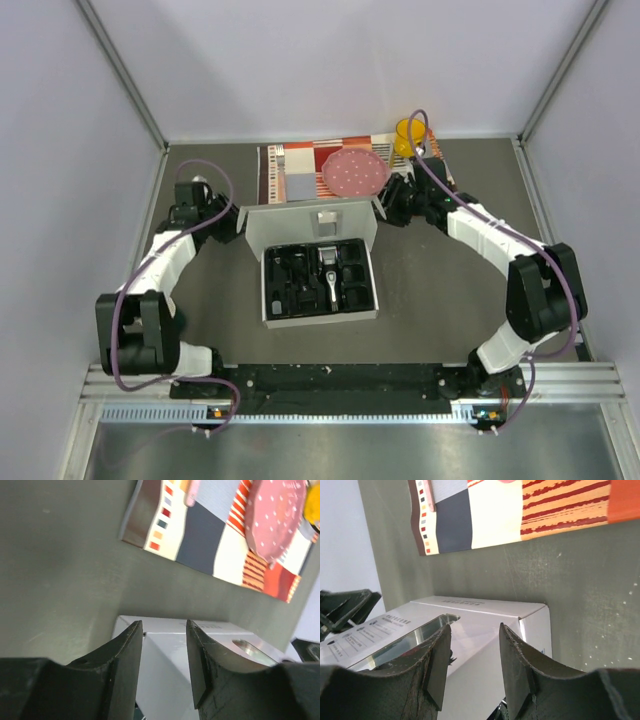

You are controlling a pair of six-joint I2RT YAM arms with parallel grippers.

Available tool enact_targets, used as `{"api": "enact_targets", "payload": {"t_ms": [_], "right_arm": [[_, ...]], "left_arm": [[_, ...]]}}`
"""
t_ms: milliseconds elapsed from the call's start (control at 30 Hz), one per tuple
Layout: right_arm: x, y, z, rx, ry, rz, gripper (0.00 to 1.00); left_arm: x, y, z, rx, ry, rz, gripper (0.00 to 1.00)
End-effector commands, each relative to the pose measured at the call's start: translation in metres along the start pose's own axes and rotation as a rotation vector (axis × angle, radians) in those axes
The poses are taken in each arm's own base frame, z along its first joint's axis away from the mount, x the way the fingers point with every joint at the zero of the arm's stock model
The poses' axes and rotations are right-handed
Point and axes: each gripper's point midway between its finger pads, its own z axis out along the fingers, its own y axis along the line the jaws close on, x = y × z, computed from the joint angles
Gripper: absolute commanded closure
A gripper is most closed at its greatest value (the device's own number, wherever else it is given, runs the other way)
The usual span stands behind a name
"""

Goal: Sort the hair-cutting tools

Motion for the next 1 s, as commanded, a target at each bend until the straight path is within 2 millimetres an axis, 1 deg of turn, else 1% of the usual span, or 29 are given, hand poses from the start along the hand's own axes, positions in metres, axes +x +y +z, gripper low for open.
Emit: {"api": "enact_targets", "payload": {"t_ms": [0,33,67,100,133,167,200,233,300,333,367,400,433,500,567,700,733,867,967], "right_arm": [[-0.011,0.002,-0.021,0.058,-0.084,-0.022,0.56],[-0.013,-0.003,-0.024,0.089,-0.102,-0.017,0.56],[-0.012,-0.007,-0.026,0.113,-0.103,-0.011,0.56],[-0.007,-0.016,-0.029,0.155,-0.086,0.002,0.56],[-0.006,-0.021,-0.032,0.184,-0.089,0.01,0.57],[-0.008,-0.025,-0.034,0.212,-0.1,0.011,0.57],[-0.003,-0.031,-0.037,0.237,-0.089,0.012,0.57],[-0.002,-0.033,-0.038,0.244,-0.089,0.009,0.58],[0.001,-0.036,-0.043,0.251,-0.085,0.01,0.59],[0.004,-0.036,-0.044,0.252,-0.076,0.006,0.6],[0.01,-0.036,-0.045,0.241,-0.057,0.009,0.62],[0.014,-0.036,-0.045,0.234,-0.041,0.01,0.62],[0.017,-0.034,-0.044,0.22,-0.024,0.006,0.64],[0.029,-0.032,-0.043,0.198,0.018,-0.006,0.66],[0.035,-0.029,-0.042,0.181,0.042,-0.014,0.67],[0.046,-0.023,-0.039,0.157,0.077,-0.027,0.68],[0.049,-0.021,-0.039,0.155,0.086,-0.033,0.68],[0.056,-0.017,-0.038,0.127,0.117,-0.045,0.68],[0.062,-0.016,-0.036,0.112,0.148,-0.054,0.68]], "left_arm": [[-0.018,0.025,-0.028,-0.181,-0.153,0.022,0.56],[-0.019,0.032,-0.033,-0.212,-0.175,0.017,0.57],[-0.014,0.034,-0.035,-0.219,-0.162,0.013,0.6],[-0.011,0.033,-0.035,-0.207,-0.155,0.022,0.61],[-0.004,0.036,-0.035,-0.202,-0.134,0.021,0.62],[0.002,0.033,-0.036,-0.178,-0.112,0.021,0.64],[0.007,0.033,-0.036,-0.166,-0.097,0.023,0.65],[0.013,0.036,-0.035,-0.161,-0.078,0.022,0.67],[0.022,0.029,-0.037,-0.109,-0.047,0.036,0.69],[0.028,0.031,-0.036,-0.099,-0.033,0.034,0.69],[0.032,0.028,-0.038,-0.072,-0.029,0.038,0.68],[0.033,0.019,-0.038,-0.018,-0.031,0.044,0.68],[0.043,0.024,-0.037,-0.002,-0.011,0.038,0.68],[0.05,0.017,-0.041,0.049,-0.006,0.048,0.68],[0.056,0.02,-0.042,0.058,0.006,0.047,0.68],[0.067,0.015,-0.043,0.119,0.027,0.039,0.68],[0.072,0.013,-0.044,0.144,0.042,0.041,0.68],[0.073,0.003,-0.047,0.209,0.028,0.066,0.68],[0.077,0.002,-0.049,0.224,0.037,0.082,0.68]]}}
